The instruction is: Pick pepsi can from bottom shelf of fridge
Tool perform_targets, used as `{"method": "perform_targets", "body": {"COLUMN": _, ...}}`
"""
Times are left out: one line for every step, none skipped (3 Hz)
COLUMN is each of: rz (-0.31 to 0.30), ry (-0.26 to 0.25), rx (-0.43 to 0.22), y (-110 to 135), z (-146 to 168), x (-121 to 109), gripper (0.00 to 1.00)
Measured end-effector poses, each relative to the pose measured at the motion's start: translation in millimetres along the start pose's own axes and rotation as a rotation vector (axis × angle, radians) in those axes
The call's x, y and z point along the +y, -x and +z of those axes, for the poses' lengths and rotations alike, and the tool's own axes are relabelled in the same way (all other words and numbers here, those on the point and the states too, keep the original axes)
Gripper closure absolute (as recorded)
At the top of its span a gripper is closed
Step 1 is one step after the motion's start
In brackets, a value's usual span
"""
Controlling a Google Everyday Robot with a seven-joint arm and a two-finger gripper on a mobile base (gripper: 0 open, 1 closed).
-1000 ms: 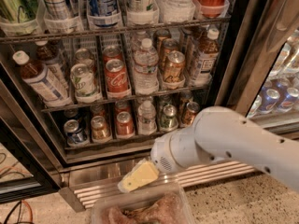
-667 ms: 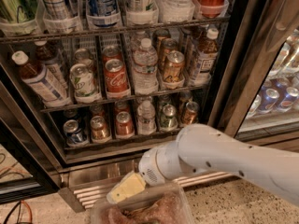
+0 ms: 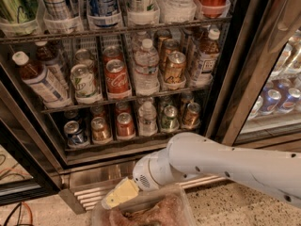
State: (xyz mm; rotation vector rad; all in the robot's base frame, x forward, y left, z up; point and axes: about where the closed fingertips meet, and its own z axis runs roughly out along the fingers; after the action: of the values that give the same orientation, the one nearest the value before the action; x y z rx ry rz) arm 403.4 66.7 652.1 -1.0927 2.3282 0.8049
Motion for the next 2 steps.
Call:
{"method": "perform_targets", "body": {"rz": 0.006, "ry": -0.025, "rx": -0.024, "y": 2.5, "z": 16.4, "x": 1.6, "gripper": 0.0}}
{"method": "perform_targets", "body": {"rz": 0.066, "ry": -0.056, "rx": -0.026, "y": -8.9, "z": 57.4, "x": 3.4, "gripper": 0.0}}
